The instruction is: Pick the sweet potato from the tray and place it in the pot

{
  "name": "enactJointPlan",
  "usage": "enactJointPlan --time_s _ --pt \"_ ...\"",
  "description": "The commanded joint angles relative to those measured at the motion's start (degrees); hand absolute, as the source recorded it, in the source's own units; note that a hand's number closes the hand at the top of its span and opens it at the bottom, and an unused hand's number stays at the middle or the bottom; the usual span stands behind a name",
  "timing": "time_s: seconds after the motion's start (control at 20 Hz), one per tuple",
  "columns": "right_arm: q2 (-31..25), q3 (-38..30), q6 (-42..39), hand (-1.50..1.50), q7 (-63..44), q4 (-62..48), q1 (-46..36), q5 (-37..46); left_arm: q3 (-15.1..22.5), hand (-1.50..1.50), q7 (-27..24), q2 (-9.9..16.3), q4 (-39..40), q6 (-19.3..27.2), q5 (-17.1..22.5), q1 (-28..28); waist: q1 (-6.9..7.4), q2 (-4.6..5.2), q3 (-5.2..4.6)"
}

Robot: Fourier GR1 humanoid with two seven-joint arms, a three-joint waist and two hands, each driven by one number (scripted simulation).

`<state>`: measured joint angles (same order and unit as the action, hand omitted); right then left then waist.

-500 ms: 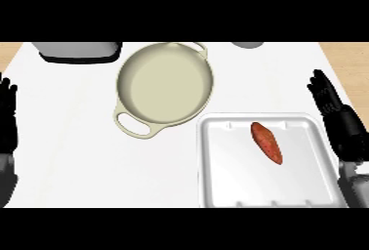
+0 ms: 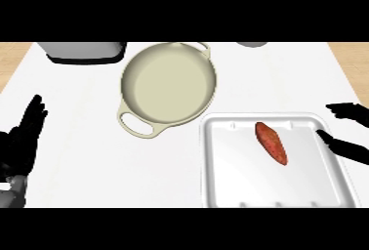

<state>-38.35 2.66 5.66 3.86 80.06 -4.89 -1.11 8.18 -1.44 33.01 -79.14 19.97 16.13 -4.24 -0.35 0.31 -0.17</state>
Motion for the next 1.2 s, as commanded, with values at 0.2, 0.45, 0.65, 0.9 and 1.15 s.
enactJointPlan --time_s 0.2,0.45,0.65,0.9,1.15 --pt "2.70 -4.77 2.46 -1.50 24.13 -4.07 9.02 2.91 1.15 0.00 0.85 -0.69 -0.79 -3.82 -2.42 3.33 0.04 -0.35 0.19" --pt "-2.97 -2.59 -6.15 -1.50 10.64 -0.80 3.91 6.31 1.22 0.00 2.96 -2.21 -2.52 -3.52 -5.10 4.25 0.39 -0.34 0.14" --pt "-6.74 1.99 -12.56 -1.50 -2.45 4.32 -1.56 7.99 1.29 0.00 6.74 -1.43 -3.66 -2.68 -5.92 1.12 0.52 -0.26 0.08" --pt "-7.89 7.50 -21.60 -1.50 -12.44 4.11 -8.95 9.51 0.46 0.00 4.67 -1.79 -4.83 -3.85 -5.36 4.69 1.53 -0.23 0.09" --pt "-6.56 15.72 -31.97 -1.50 -24.19 1.30 -16.33 11.74 1.27 0.00 6.06 -1.69 -6.90 -4.80 -5.62 3.43 2.58 -0.06 0.08"
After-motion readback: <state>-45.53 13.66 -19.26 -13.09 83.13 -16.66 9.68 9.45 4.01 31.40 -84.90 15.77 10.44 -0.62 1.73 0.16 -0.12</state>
